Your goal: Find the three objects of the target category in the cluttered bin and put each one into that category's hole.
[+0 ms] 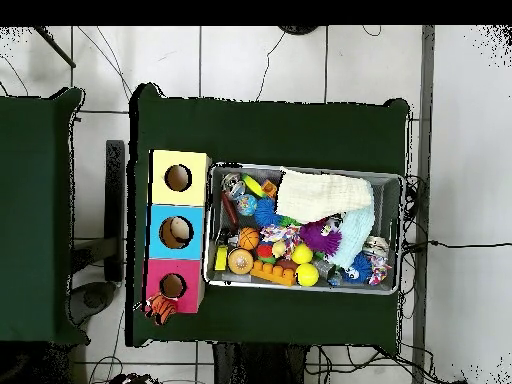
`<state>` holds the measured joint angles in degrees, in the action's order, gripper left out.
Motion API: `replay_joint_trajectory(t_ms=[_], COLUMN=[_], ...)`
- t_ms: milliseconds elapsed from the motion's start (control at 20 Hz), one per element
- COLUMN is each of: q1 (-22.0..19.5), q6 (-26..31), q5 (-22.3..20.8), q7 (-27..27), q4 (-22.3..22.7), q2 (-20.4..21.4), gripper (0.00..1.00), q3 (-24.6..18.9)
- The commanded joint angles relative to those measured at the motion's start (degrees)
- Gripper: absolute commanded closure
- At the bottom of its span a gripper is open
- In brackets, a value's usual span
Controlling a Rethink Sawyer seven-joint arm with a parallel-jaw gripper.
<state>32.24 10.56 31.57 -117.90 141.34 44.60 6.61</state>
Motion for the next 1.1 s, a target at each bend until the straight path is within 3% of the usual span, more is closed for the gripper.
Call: replay_joint_trajectory(t_ms=[50, 650, 850, 1100], q1=[-1.0, 0.0, -2.5, -2.3], q6=[-7.6, -8.3, -9.5, -8.2], q5=[4.6, 3.8, 2.4, 2.4], q7=[-17.6, -16.3, -15.4, -14.7], q4=[-4.5, -6.4, -5.9, -6.4], q2=[-3.8, -5.0, -4.4, -3.9], gripper=[0.00, 0.00, 0.00, 0.00], q3=[-4.0, -5.7, -8.7, -7.9])
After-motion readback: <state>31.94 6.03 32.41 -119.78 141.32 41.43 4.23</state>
